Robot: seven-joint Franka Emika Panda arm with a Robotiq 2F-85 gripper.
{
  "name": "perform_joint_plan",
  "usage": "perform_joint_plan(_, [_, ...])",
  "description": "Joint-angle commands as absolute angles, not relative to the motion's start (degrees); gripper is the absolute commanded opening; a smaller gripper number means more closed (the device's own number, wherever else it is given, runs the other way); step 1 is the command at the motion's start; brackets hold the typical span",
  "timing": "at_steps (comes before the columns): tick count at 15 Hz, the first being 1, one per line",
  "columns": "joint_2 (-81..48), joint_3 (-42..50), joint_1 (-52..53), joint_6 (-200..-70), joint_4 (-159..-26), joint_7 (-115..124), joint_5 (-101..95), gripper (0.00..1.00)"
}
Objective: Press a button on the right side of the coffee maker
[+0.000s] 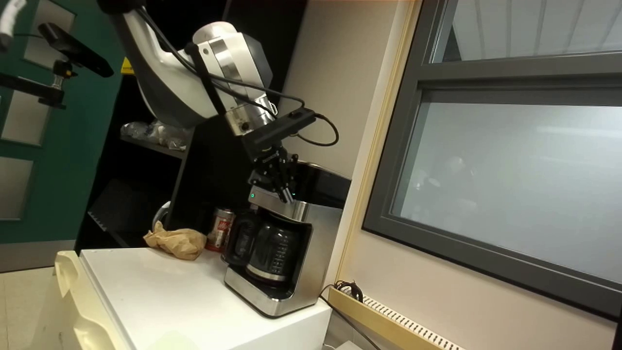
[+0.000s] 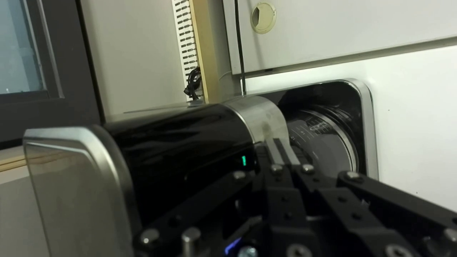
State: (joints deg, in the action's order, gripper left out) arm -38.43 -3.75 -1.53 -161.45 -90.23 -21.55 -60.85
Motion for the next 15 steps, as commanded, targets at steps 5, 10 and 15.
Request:
perform_joint_plan(5, [-39.6,-3.1,-1.2,-164.1,-88.8,-24.6,-59.1,0.0])
perform_joint_plan(10, [-36.0,-2.6,-0.9,-165.9,-94.5,-25.2,-61.0,0.0])
perform_joint_plan(15, [-31.4,-2.3,-0.6,-167.7,-102.5,-24.7,-66.1,0.0])
